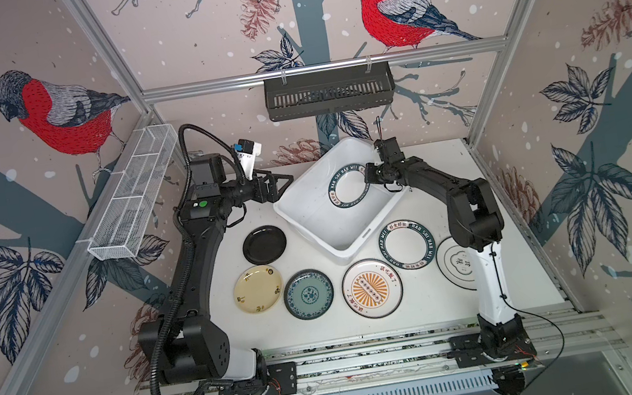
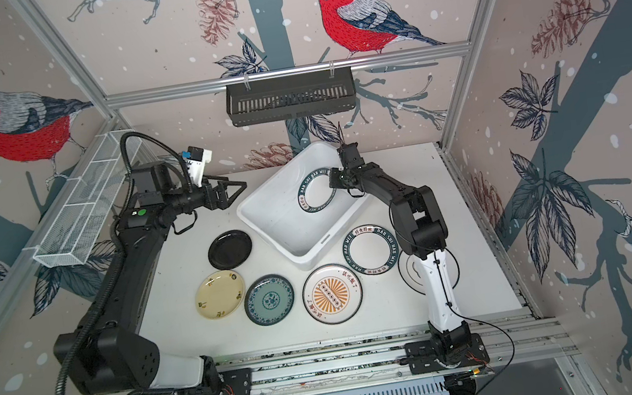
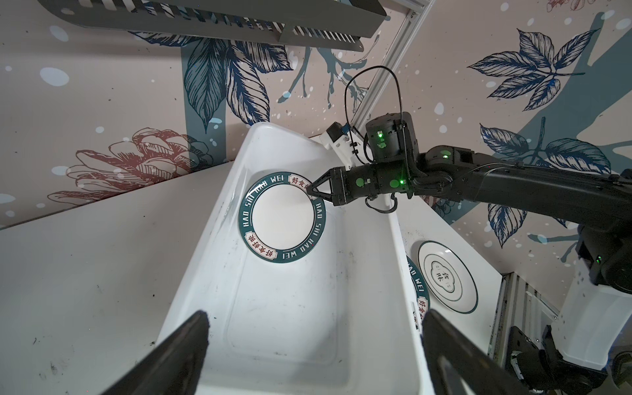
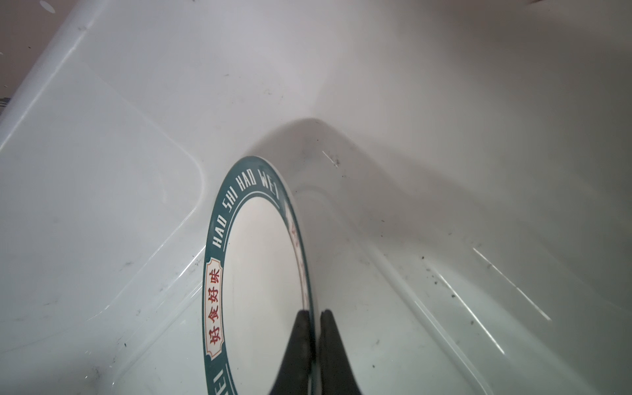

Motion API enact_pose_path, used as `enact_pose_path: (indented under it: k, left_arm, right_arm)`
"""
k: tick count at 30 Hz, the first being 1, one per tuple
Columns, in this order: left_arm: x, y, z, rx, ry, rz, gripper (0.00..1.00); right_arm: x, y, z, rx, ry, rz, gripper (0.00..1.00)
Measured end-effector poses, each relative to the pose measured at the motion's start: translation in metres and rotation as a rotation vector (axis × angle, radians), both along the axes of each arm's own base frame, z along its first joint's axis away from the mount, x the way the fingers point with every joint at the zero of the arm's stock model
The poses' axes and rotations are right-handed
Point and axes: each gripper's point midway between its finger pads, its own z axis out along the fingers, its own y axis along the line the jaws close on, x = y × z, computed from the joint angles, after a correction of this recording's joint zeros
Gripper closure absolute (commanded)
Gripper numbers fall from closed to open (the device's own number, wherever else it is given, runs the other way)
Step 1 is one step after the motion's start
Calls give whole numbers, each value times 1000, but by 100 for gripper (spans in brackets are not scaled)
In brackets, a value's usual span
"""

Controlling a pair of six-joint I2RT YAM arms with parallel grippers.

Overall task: Place the plates into the plastic bin on the countertop
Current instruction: 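Lower the green-rimmed plate into the white bin with the right gripper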

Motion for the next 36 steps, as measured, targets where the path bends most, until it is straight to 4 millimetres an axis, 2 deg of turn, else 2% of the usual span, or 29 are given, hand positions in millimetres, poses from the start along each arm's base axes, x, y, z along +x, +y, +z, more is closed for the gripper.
enact_pose_path:
  k: [8,27,36]
  left_arm:
    - [-1,0,0,-4,1,1,4]
    - [-4,-2,-1,-14,8,-17,4]
    - [-4,-3,-2,-19,10,-16,4]
  right_arm:
    - [2,0,-6,-2,7,6,90]
    - [-8,-16,-38,-71,98,-13,81]
    - [-10,-21,-43,-91,112,-27,76]
